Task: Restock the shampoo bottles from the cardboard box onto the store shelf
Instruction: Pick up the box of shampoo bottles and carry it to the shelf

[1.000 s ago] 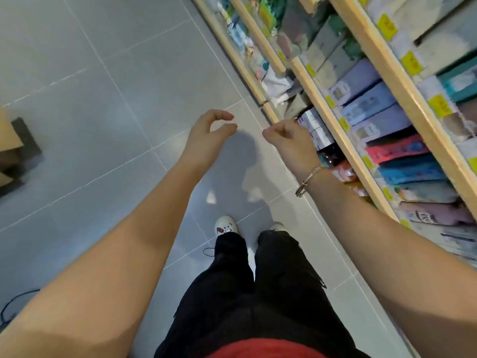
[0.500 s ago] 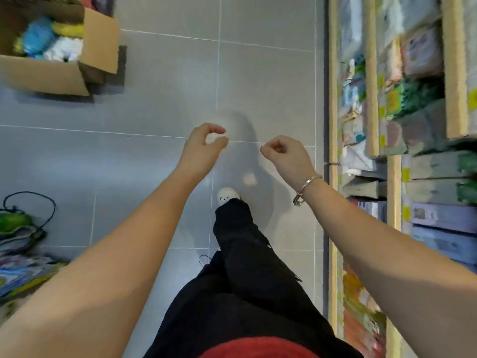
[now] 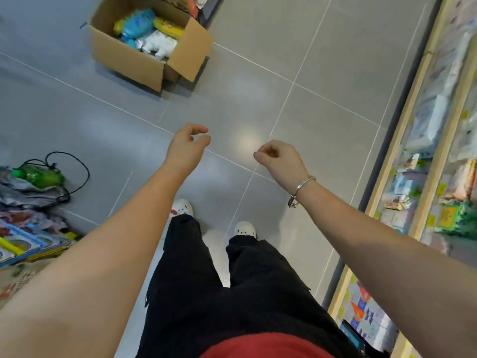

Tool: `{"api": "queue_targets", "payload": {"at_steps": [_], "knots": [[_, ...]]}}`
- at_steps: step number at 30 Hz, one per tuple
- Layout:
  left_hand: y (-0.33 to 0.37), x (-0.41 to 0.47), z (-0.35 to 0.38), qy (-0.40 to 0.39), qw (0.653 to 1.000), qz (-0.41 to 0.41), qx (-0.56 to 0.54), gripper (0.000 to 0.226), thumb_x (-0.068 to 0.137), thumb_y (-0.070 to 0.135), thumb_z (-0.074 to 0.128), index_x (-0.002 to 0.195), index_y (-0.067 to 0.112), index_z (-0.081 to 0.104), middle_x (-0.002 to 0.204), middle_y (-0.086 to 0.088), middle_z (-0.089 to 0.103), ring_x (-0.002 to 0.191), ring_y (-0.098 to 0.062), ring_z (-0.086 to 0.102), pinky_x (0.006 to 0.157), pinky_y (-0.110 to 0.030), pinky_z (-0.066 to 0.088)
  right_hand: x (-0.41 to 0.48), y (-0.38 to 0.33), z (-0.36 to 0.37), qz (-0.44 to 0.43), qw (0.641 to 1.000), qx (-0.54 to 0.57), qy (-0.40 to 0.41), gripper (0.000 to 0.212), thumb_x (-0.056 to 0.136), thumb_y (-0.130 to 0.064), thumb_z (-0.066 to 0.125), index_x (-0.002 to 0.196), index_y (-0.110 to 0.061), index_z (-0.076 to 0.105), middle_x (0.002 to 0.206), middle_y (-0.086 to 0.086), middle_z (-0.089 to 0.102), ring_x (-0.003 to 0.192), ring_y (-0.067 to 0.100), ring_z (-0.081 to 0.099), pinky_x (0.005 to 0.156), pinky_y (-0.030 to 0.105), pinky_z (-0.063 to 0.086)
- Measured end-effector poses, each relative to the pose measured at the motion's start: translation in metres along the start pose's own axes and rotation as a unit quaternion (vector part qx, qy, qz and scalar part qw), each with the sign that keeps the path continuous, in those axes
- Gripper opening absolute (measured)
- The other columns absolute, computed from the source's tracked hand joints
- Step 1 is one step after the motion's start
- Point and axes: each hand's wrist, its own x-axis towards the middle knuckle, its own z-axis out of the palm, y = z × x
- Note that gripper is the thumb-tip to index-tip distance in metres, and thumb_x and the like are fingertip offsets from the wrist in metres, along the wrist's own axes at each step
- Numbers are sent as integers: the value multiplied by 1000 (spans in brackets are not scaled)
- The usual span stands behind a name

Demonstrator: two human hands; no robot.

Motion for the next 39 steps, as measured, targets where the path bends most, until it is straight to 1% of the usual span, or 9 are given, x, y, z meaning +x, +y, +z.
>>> {"api": "queue_targets", "payload": {"at_steps": [6,10,16,21,24,29,32,34,39], "knots": [[9,62,-83,37,999,-21,-15,26,92,19,51,118,19,57,128,-2,51,102,-11,46,70,-17,36,64,-70,51,0,1000,8,4,7,84,-16,62,78,-14,58,72,-4,56,73,14,51,61,13,38],[21,105,-146,32,999,-27,-7,26,93,19,50,118,18,56,130,-2,50,104,-12,45,83,-25,34,107,-125,88,5,1000,16,18,11,84,-16,62,75,-18,57,67,-12,53,64,6,49,56,7,35],[40,164,-214,25,999,-35,4,28,93,20,50,120,17,55,131,-2,50,102,-11,45,84,-25,34,157,-182,129,25,997,70,31,25,84,-13,62,65,-26,53,65,-8,53,60,6,47,58,18,36],[68,212,-240,28,999,-39,-7,26,93,19,50,119,16,56,114,3,50,97,-11,47,62,-14,35,203,-223,138,31,997,62,21,15,84,-17,60,71,-23,55,68,-8,54,63,8,49,60,19,37],[87,247,-243,28,999,-35,-10,28,93,19,50,121,16,55,107,6,49,93,-11,48,60,-11,34,238,-244,135,26,997,67,18,5,85,-17,60,81,-19,57,69,-8,53,63,6,48,60,19,37],[121,307,-240,46,998,-38,-13,28,93,16,49,121,16,52,104,7,50,71,1,45,51,-6,37,306,-270,127,34,998,52,-2,6,86,-18,58,81,-20,56,70,-7,51,64,10,47,58,21,36],[133,341,-240,54,997,-47,-4,32,93,16,49,125,17,50,119,1,51,85,-7,49,60,-13,34,341,-280,125,46,998,36,-18,3,87,-19,56,89,-17,55,71,-6,51,66,13,47,61,24,37],[139,359,-243,63,996,-54,-9,35,92,17,50,127,17,48,127,-2,51,97,-10,47,72,-18,36,360,-287,125,47,998,18,-32,5,88,-20,56,91,-17,55,72,-6,50,67,13,48,58,24,37],[145,410,-257,66,995,-70,2,38,92,17,51,129,18,46,133,-4,49,102,-10,45,81,-23,35,404,-302,132,70,996,10,-54,8,89,-22,54,94,-16,53,72,-4,49,77,20,50,57,21,37]]}}
